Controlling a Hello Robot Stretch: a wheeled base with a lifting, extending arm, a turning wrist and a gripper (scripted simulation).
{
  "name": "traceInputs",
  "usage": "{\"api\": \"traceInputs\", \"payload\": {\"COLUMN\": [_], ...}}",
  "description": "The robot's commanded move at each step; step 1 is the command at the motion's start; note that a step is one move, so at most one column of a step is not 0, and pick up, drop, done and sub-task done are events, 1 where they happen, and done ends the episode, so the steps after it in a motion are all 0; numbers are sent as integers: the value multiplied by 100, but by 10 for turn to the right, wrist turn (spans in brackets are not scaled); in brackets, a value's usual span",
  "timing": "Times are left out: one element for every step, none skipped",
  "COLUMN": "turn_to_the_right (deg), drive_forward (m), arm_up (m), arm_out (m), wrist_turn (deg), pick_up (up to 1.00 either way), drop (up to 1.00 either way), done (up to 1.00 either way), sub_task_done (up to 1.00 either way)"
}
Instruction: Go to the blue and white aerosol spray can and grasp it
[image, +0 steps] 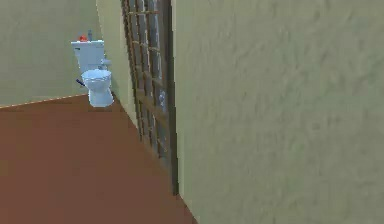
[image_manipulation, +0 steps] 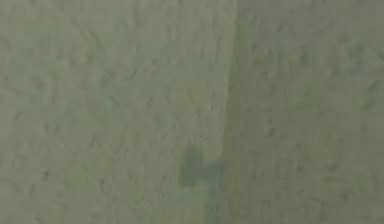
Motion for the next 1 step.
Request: {"api": "traceInputs", "payload": {"turn_to_the_right": [-450], "drive_forward": [0], "arm_up": [0], "arm_out": [0], "wrist_turn": [0], "pick_up": [0], "drop": [0], "done": [0], "sub_task_done": [0]}}
